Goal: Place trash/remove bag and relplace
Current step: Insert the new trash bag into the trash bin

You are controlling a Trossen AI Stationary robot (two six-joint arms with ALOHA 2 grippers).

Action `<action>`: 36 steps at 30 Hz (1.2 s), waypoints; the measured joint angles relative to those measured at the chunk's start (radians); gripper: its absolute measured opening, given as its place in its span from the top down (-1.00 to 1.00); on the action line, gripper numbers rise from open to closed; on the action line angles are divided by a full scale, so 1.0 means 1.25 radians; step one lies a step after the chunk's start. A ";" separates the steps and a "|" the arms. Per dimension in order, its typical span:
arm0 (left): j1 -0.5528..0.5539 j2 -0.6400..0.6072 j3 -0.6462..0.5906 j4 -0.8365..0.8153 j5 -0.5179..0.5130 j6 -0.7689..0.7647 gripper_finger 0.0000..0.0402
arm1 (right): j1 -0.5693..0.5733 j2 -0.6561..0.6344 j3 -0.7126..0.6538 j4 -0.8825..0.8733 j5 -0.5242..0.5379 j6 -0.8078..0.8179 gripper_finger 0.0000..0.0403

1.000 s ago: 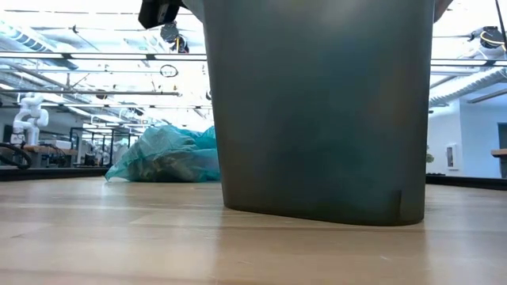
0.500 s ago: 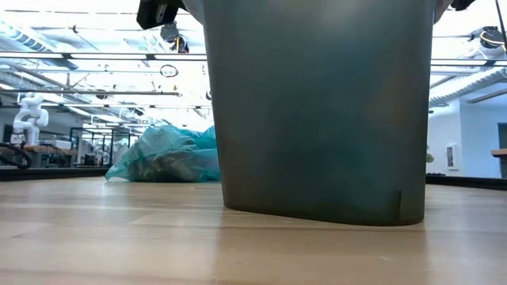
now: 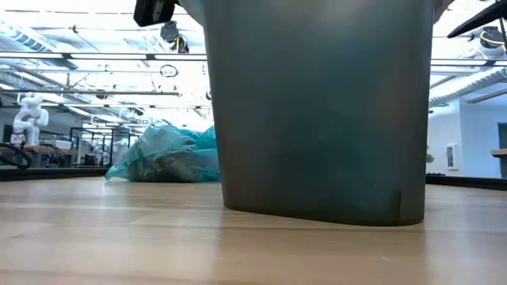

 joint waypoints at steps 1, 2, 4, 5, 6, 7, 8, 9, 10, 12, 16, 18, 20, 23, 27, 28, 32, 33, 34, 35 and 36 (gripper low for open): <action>0.000 -0.007 0.000 -0.007 -0.001 0.000 1.00 | 0.007 -0.020 -0.037 0.053 0.029 0.002 0.32; 0.000 -0.015 0.000 -0.016 -0.002 0.000 1.00 | 0.011 -0.035 -0.069 0.100 0.049 0.000 0.32; -0.001 -0.029 0.000 -0.033 -0.005 -0.001 1.00 | 0.013 -0.054 -0.115 0.173 0.065 -0.021 0.32; -0.001 -0.034 0.000 -0.039 -0.005 -0.002 1.00 | 0.010 -0.058 -0.129 0.199 0.070 -0.039 0.32; -0.001 -0.037 0.000 -0.040 -0.006 -0.002 1.00 | 0.007 -0.060 -0.137 0.215 0.075 -0.057 0.32; -0.001 -0.040 0.000 -0.040 -0.007 -0.002 1.00 | 0.002 -0.061 -0.142 0.227 0.083 -0.070 0.32; -0.001 -0.041 0.000 -0.040 -0.007 -0.002 1.00 | -0.002 -0.061 -0.144 0.232 0.090 -0.083 0.32; 0.001 -0.042 0.000 -0.040 -0.008 -0.002 1.00 | -0.007 -0.061 -0.144 0.234 0.092 -0.091 0.33; 0.002 -0.042 0.000 -0.040 -0.008 -0.002 1.00 | -0.012 -0.061 -0.144 0.234 0.093 -0.099 0.34; 0.006 -0.042 0.000 -0.040 -0.008 -0.002 1.00 | -0.019 -0.061 -0.144 0.237 0.093 -0.105 0.41; 0.016 -0.042 0.000 -0.040 -0.014 -0.002 1.00 | -0.022 -0.061 -0.144 0.254 0.098 -0.123 0.62; 0.021 -0.041 0.000 -0.041 -0.015 -0.002 1.00 | -0.022 -0.061 -0.144 0.256 0.100 -0.137 0.75; 0.025 -0.041 -0.001 -0.041 -0.016 -0.002 1.00 | -0.028 -0.061 -0.144 0.255 0.100 -0.146 0.90; 0.029 -0.041 -0.019 -0.038 -0.017 -0.008 1.00 | -0.043 -0.059 -0.144 0.245 0.088 -0.163 0.97; 0.028 -0.041 -0.049 -0.005 -0.017 -0.025 1.00 | -0.064 -0.059 -0.144 0.239 0.057 -0.184 1.00; 0.028 -0.041 -0.055 -0.001 -0.017 -0.029 1.00 | -0.065 -0.059 -0.144 0.238 0.052 -0.185 1.00; 0.028 -0.036 -0.064 0.022 -0.017 -0.029 1.00 | -0.064 -0.056 -0.144 0.224 0.037 -0.180 1.00; 0.028 -0.036 -0.069 0.022 -0.017 -0.029 1.00 | -0.064 -0.054 -0.144 0.217 0.031 -0.173 1.00; 0.028 -0.036 -0.074 0.027 -0.017 -0.030 1.00 | -0.064 -0.051 -0.144 0.208 0.022 -0.166 1.00; 0.028 -0.036 -0.082 0.041 -0.017 -0.030 1.00 | -0.064 -0.047 -0.144 0.207 0.016 -0.160 1.00; 0.028 -0.035 -0.088 0.052 -0.017 -0.034 1.00 | -0.064 -0.042 -0.144 0.211 0.017 -0.157 1.00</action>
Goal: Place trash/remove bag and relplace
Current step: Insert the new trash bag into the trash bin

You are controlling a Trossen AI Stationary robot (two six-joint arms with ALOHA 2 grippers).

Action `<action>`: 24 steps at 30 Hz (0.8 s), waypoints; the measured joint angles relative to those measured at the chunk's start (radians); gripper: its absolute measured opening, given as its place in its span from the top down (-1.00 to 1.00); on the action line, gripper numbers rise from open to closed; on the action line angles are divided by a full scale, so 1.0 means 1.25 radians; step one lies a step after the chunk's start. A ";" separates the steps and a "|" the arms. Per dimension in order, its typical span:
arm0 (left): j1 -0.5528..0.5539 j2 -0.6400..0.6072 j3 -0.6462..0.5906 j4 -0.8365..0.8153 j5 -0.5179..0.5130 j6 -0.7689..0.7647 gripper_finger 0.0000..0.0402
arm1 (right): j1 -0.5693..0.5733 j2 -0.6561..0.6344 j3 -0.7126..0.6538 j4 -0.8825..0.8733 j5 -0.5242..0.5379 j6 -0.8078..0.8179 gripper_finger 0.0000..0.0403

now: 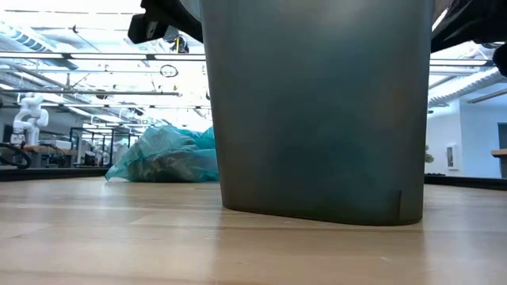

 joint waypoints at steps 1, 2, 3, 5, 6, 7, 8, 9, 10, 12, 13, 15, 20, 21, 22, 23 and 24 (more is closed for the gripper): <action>0.000 0.000 -0.006 0.005 0.000 -0.008 1.00 | 0.003 0.001 0.000 0.008 0.001 0.002 1.00; 0.000 0.000 -0.008 0.003 0.000 -0.015 1.00 | 0.009 0.001 0.000 0.019 0.003 0.002 1.00; -0.001 0.000 -0.008 0.003 0.000 -0.016 1.00 | 0.017 -0.002 0.000 0.028 0.005 0.005 1.00; -0.004 0.000 -0.008 0.007 0.000 -0.015 1.00 | 0.032 -0.013 0.000 0.041 0.012 0.011 1.00; -0.004 0.000 -0.008 0.006 0.000 -0.015 1.00 | 0.040 -0.020 0.001 0.044 0.018 0.012 0.98; -0.004 0.000 -0.008 0.004 0.000 -0.014 1.00 | 0.046 -0.026 0.001 0.044 0.024 0.013 0.96; -0.004 0.000 -0.008 0.005 0.000 -0.013 1.00 | 0.050 -0.031 0.001 0.042 0.024 0.013 0.92; -0.004 0.000 -0.008 0.005 0.000 -0.012 1.00 | 0.053 -0.036 0.001 0.040 0.024 0.013 0.87; -0.004 0.000 -0.008 0.005 0.000 -0.010 1.00 | 0.054 -0.043 0.001 0.038 0.024 0.014 0.81; -0.004 0.000 -0.008 0.004 0.003 -0.010 1.00 | 0.054 -0.059 0.001 0.037 0.023 0.014 0.65; -0.004 0.000 -0.008 0.004 0.003 -0.009 1.00 | 0.054 -0.067 0.001 0.037 0.021 0.012 0.57; -0.004 0.000 -0.008 0.003 0.005 -0.009 1.00 | 0.054 -0.083 0.001 0.037 0.010 -0.007 0.40; -0.004 0.000 -0.008 0.001 0.020 -0.008 1.00 | 0.054 -0.100 0.001 0.037 0.003 -0.033 0.07; -0.004 0.000 -0.008 0.001 0.022 -0.008 1.00 | 0.054 -0.100 0.001 0.037 0.001 -0.033 0.03; -0.004 0.000 -0.008 0.001 0.022 -0.008 1.00 | 0.054 -0.099 0.001 0.037 0.001 -0.032 0.00; -0.004 0.000 -0.008 0.001 0.022 -0.008 1.00 | 0.054 -0.099 0.001 0.037 0.002 -0.031 -0.02; -0.004 0.000 -0.008 0.001 0.022 -0.008 1.00 | 0.054 -0.099 0.001 0.038 0.001 -0.031 -0.02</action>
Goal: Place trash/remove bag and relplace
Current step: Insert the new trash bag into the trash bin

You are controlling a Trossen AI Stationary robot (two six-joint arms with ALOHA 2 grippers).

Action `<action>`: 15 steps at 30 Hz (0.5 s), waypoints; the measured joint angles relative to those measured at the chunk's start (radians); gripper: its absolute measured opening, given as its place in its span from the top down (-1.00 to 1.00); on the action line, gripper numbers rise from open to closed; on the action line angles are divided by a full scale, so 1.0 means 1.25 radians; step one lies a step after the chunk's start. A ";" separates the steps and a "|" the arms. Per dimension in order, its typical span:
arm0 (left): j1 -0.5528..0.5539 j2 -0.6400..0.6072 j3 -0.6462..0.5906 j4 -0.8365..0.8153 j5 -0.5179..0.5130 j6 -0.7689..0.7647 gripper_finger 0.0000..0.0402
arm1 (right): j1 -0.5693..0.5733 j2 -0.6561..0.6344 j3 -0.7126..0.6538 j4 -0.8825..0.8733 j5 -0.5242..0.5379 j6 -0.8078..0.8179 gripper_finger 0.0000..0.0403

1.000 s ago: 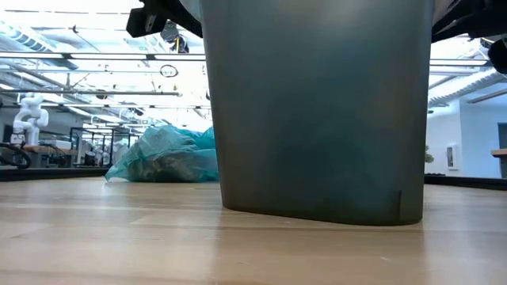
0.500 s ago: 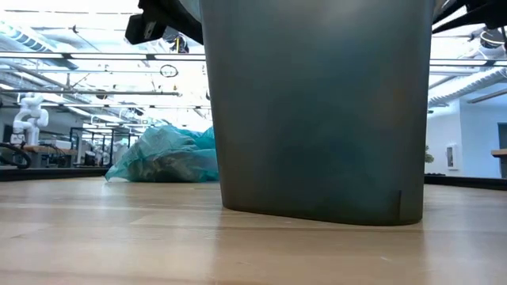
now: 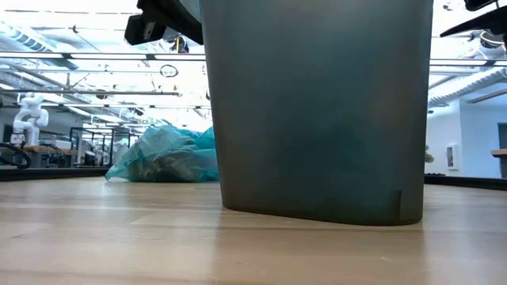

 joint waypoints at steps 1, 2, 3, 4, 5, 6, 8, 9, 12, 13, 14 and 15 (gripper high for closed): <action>0.000 0.000 0.000 0.000 0.001 0.000 1.00 | 0.003 0.000 0.000 0.003 -0.001 0.000 -0.02; 0.000 0.000 0.000 0.000 0.002 -0.001 1.00 | 0.007 -0.002 0.000 0.004 -0.001 0.000 -0.02; 0.000 0.000 0.000 0.000 0.004 -0.001 1.00 | 0.013 -0.004 0.000 0.004 -0.001 0.000 -0.01; 0.000 0.000 0.000 0.000 0.007 -0.001 1.00 | 0.019 -0.008 0.000 0.001 -0.002 0.001 0.01; 0.000 0.000 0.000 0.000 0.009 -0.002 1.00 | 0.026 -0.012 0.000 -0.004 -0.002 0.002 0.02; 0.000 0.000 0.000 0.000 0.009 -0.002 1.00 | 0.032 -0.017 0.000 -0.012 -0.003 0.003 0.04; 0.000 0.000 0.000 0.000 0.009 -0.002 1.00 | 0.041 -0.026 0.000 -0.032 -0.007 0.008 0.06; 0.000 0.000 0.000 0.000 0.009 -0.002 1.00 | 0.043 -0.029 0.000 -0.046 -0.008 0.013 0.07; 0.000 0.000 0.000 0.000 0.009 -0.002 1.00 | 0.043 -0.032 0.000 -0.078 -0.017 0.022 0.09; 0.000 0.000 0.000 0.000 0.010 -0.002 1.00 | 0.043 -0.034 0.000 -0.078 -0.017 0.021 0.09; 0.000 0.000 0.000 0.000 0.012 -0.003 1.00 | 0.043 -0.036 0.000 -0.076 -0.017 0.016 0.09; 0.000 0.000 0.000 0.000 0.015 -0.005 1.00 | 0.043 -0.037 0.000 -0.072 -0.016 0.011 0.09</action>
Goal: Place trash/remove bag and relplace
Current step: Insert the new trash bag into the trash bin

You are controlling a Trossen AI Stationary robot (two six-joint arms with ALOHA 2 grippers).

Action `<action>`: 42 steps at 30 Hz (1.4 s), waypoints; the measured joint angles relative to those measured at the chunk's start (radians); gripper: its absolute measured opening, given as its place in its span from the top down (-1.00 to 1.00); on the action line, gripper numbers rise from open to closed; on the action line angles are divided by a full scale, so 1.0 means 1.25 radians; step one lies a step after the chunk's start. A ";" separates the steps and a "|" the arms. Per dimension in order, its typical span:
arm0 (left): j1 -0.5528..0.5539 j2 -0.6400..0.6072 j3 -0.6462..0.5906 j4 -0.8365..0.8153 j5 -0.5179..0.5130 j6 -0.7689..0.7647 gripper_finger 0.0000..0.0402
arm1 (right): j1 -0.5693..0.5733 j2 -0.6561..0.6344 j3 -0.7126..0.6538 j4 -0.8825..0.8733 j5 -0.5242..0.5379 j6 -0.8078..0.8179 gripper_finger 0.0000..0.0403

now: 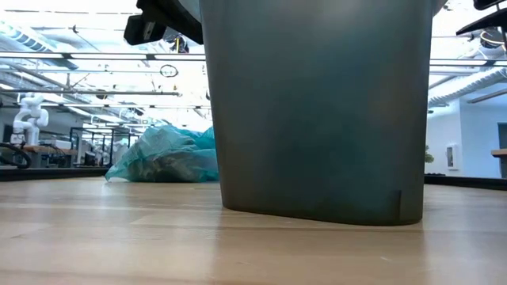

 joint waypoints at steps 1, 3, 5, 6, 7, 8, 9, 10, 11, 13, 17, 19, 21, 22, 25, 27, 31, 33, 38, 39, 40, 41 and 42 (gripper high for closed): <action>0.000 0.000 0.000 0.000 0.001 0.000 1.00 | 0.000 0.000 0.000 0.007 0.000 -0.005 0.09; 0.000 0.000 0.000 0.000 0.002 0.000 1.00 | -0.006 0.005 0.000 0.014 -0.001 -0.009 0.09; 0.000 0.000 0.000 0.000 0.002 0.000 1.00 | -0.016 0.016 0.000 0.022 -0.001 -0.011 0.09; 0.000 0.000 0.000 0.000 0.002 0.000 1.00 | -0.021 0.022 0.000 0.028 -0.003 -0.012 0.09; 0.000 0.000 0.000 0.000 0.002 0.000 1.00 | -0.025 0.028 0.000 0.033 -0.003 -0.014 0.09; 0.000 0.000 0.000 0.000 0.002 0.000 1.00 | -0.032 0.033 0.000 0.038 -0.003 -0.016 0.09; 0.000 0.000 0.000 0.000 0.002 0.000 1.00 | -0.038 0.039 0.000 0.044 -0.003 -0.020 0.09; 0.000 0.000 0.000 0.000 0.002 -0.001 1.00 | -0.044 0.043 0.000 0.048 -0.003 -0.025 0.09; 0.000 0.000 0.000 0.000 0.002 -0.001 1.00 | -0.049 0.046 0.000 0.049 -0.003 -0.028 0.09; 0.000 0.000 0.000 0.001 0.002 -0.001 1.00 | -0.058 0.048 0.000 0.057 -0.003 -0.033 0.09; 0.000 0.000 0.000 0.001 0.002 -0.001 1.00 | -0.074 0.048 0.000 0.059 -0.004 -0.037 0.16; 0.000 0.000 0.000 0.001 0.002 -0.001 1.00 | -0.086 0.048 0.000 0.059 -0.004 -0.039 0.26; 0.000 0.000 0.000 0.001 0.002 -0.001 1.00 | -0.100 0.049 0.000 0.059 -0.004 -0.052 0.43; 0.000 0.000 0.000 0.001 0.002 -0.001 1.00 | -0.108 0.050 0.000 0.059 -0.004 -0.060 0.53; 0.000 0.000 0.000 0.001 0.002 -0.001 1.00 | -0.126 0.058 0.000 0.058 -0.004 -0.083 0.88; 0.000 0.000 0.000 0.001 0.002 -0.001 1.00 | -0.134 0.062 0.000 0.058 -0.005 -0.087 0.95; 0.000 0.000 0.000 0.001 0.001 -0.001 1.00 | -0.141 0.076 0.000 0.058 -0.043 -0.086 0.99; 0.000 0.000 0.000 0.001 -0.005 -0.001 1.00 | -0.141 0.090 0.000 0.057 -0.047 -0.071 0.99; 0.000 0.000 0.000 0.001 -0.031 -0.001 1.00 | -0.141 0.132 0.000 0.050 -0.084 -0.039 1.00; 0.000 0.000 0.000 0.001 -0.036 -0.001 1.00 | -0.141 0.139 0.000 0.047 -0.086 -0.031 1.00; 0.000 0.000 0.000 0.001 -0.039 -0.001 1.00 | -0.141 0.145 0.000 0.043 -0.086 -0.022 1.00; 0.000 0.000 0.000 0.001 -0.043 -0.001 1.00 | -0.141 0.151 0.000 0.040 -0.087 -0.013 1.00; 0.000 0.000 0.000 0.001 -0.047 -0.001 1.00 | -0.141 0.157 0.000 0.036 -0.087 -0.009 1.00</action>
